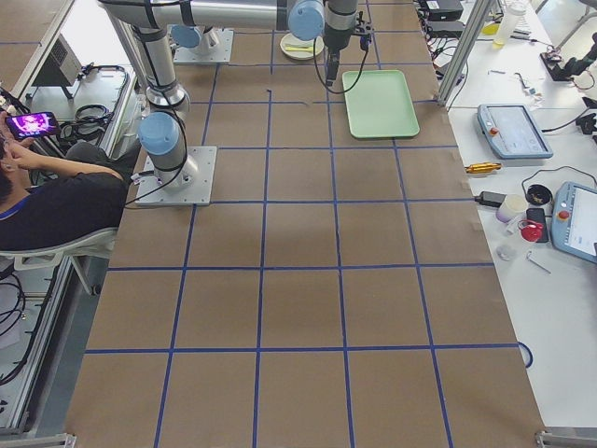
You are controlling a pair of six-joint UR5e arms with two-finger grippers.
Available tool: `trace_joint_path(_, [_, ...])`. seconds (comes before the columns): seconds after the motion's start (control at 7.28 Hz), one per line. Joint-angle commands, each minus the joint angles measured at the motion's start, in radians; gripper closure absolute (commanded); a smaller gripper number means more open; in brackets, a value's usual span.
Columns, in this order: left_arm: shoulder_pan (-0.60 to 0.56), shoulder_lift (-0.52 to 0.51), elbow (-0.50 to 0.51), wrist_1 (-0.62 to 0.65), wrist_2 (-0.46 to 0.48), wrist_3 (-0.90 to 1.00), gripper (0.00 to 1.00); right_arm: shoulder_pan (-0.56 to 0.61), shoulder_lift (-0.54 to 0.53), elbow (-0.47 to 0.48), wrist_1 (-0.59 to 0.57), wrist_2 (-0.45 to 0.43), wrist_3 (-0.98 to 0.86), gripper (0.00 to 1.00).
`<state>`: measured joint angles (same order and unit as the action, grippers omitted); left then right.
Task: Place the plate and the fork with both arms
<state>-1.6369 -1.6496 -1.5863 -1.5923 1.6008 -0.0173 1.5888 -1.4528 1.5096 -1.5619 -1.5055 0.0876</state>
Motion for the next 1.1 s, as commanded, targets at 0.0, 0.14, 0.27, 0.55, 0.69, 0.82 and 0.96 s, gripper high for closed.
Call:
trace_joint_path(0.0, [0.055,-0.013,-0.006,0.031,0.068,0.014,0.00,0.006,0.008,0.006,-0.003,-0.002,-0.005,0.00])
trace_joint_path(0.14, [0.165,-0.024,-0.039,0.038,0.064,0.013,0.00,0.007,0.025,0.006,-0.006,-0.002,-0.002,0.00])
trace_joint_path(0.27, [0.286,-0.029,-0.108,0.143,0.053,0.093,0.00,0.007,0.032,0.006,-0.007,-0.005,-0.006,0.00])
trace_joint_path(0.55, [0.443,-0.076,-0.234,0.332,0.044,0.258,0.00,0.007,0.046,0.006,-0.024,-0.005,0.001,0.00])
trace_joint_path(0.69, [0.524,-0.106,-0.266,0.356,-0.075,0.317,0.00,0.007,0.046,0.011,-0.026,-0.007,-0.005,0.00])
trace_joint_path(0.82, [0.572,-0.137,-0.303,0.357,-0.140,0.394,0.01,0.007,0.046,0.026,-0.045,-0.013,0.000,0.00])
trace_joint_path(0.96, [0.574,-0.156,-0.334,0.357,-0.144,0.398,0.07,0.007,0.045,0.043,-0.049,-0.013,0.001,0.00])
